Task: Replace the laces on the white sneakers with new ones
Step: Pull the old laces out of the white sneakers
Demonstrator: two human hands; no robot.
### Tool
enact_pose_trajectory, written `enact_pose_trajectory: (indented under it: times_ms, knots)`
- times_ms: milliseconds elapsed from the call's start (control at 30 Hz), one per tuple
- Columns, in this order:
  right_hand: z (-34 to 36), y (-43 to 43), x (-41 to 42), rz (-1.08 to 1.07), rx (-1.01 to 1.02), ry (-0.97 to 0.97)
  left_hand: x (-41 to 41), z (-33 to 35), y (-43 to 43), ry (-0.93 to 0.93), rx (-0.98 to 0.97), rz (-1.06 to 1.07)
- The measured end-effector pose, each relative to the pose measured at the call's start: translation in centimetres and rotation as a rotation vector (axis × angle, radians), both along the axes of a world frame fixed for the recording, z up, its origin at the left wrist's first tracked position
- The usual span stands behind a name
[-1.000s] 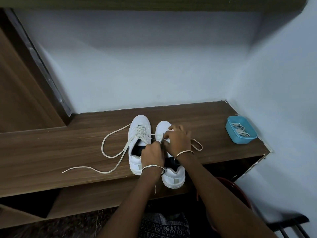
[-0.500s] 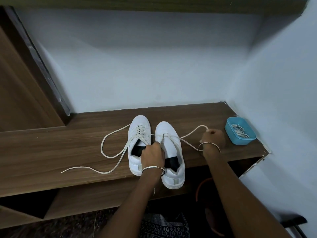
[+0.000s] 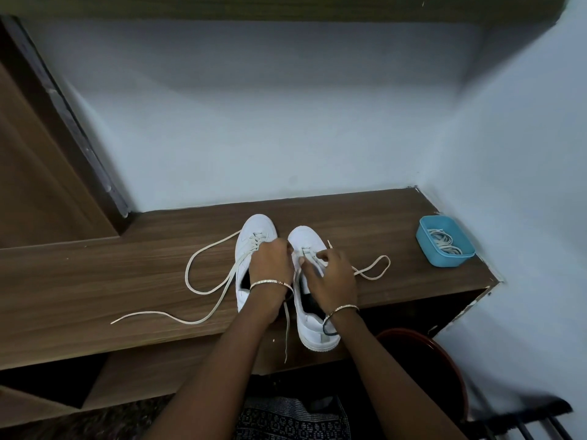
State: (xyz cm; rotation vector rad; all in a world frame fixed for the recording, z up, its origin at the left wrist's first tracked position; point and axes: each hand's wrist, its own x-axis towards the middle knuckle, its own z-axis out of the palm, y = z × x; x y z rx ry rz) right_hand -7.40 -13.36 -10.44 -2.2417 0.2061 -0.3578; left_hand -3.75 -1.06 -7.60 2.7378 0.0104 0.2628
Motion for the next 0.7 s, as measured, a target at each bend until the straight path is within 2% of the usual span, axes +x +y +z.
enact_pose_trajectory:
  times_ms: [200, 267, 333, 467, 533, 633, 700]
  knots:
    - [0.1, 0.5, 0.1, 0.067, -0.244, 0.048, 2.8, -0.9, -0.3, 0.112, 0.375, -0.040]
    - [-0.1, 0.3, 0.2, 0.037, -0.282, 0.075, 3.3, -1.1, -0.1, 0.149, 0.420, -0.047]
    - [-0.2, 0.2, 0.1, 0.002, -0.281, 0.099, 3.5, -1.1, 0.4, 0.137, 0.381, -0.056]
    - [-0.4, 0.3, 0.2, -0.007, -0.320, 0.131, 3.2, -1.1, 1.8, 0.020, 0.068, -0.072]
    - [-0.4, 0.5, 0.2, -0.011, -0.329, 0.136, 3.0, -1.4, 2.3, -0.037, -0.153, -0.066]
    - [-0.4, 0.5, 0.2, -0.026, -0.319, 0.139, 2.9, -1.6, 2.6, 0.002, -0.622, -0.015]
    - [-0.4, 0.6, 0.1, -0.033, -0.314, 0.140, 2.8, -0.5, 2.6, 0.011, -1.092, 0.046]
